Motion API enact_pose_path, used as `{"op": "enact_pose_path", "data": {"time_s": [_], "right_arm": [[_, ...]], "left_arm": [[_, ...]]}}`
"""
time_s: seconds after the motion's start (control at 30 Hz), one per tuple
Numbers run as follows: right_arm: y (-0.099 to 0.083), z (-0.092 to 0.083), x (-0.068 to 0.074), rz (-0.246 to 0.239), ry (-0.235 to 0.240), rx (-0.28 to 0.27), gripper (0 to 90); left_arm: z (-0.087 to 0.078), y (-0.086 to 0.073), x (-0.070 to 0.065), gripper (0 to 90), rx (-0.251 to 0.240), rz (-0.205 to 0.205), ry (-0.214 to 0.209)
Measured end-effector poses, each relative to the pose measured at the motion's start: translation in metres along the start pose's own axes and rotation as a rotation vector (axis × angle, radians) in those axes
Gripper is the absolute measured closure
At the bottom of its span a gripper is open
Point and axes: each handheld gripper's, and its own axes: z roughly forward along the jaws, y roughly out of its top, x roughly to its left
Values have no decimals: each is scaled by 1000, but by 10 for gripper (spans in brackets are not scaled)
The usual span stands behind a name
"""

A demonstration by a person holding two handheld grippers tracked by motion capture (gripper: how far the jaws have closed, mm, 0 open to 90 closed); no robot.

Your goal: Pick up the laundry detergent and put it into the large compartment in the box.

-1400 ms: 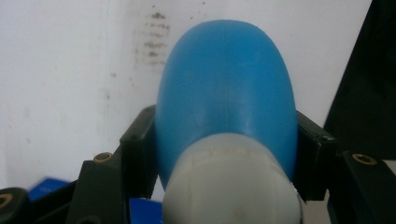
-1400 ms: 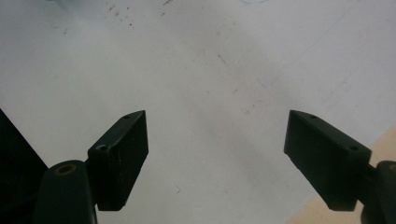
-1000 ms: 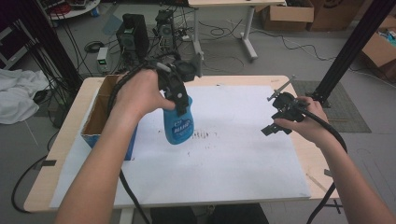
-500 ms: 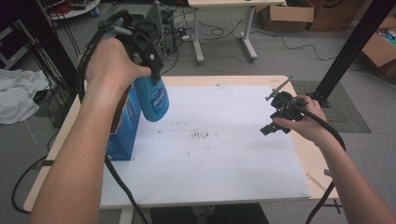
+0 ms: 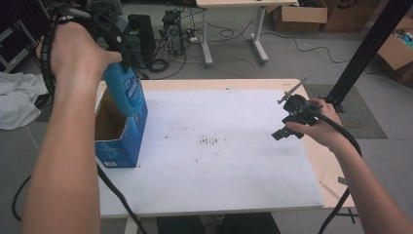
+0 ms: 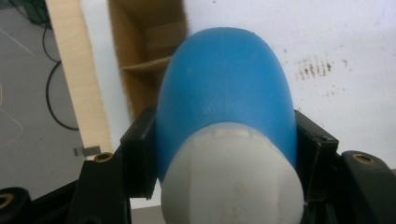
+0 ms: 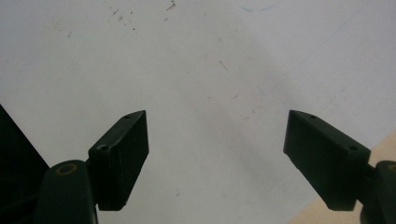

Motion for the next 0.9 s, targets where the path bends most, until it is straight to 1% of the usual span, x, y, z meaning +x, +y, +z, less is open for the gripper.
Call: {"op": "enact_pose_path", "data": {"time_s": [0.07,0.1,0.13,0.17,0.2,0.3,0.37,0.43,0.5,0.63,0.7,0.9], "right_arm": [[-1,0,-1,0,-3,1,222],[-2,0,-2,5,-2,2,222],[-2,0,-2,5,-2,2,222],[-2,0,-3,5,-7,4,222],[-2,0,-3,5,-7,4,222],[-2,-1,-4,8,-8,2,222],[-2,-2,-4,9,-6,3,222],[-2,-2,-4,9,-7,2,222],[-1,-2,-4,10,-5,4,222],[-1,-2,-4,9,-8,6,222],[-1,-1,-3,9,-10,7,222],[0,-2,-1,5,-12,12,222]], "left_arm": [[0,-2,9,384,-10,-24,9],[0,-4,18,384,-14,-55,15],[0,-4,18,384,-14,-55,15],[1,-6,26,385,-18,-83,26],[1,-6,26,385,-18,-83,26],[3,-9,37,384,-12,-113,42],[7,-11,42,385,-10,-131,45],[10,-12,45,385,-16,-137,46],[14,-13,48,385,-13,-141,43],[26,-14,51,384,2,-131,45],[36,-14,51,385,6,-129,41],[70,-14,52,384,43,-109,32]]}}
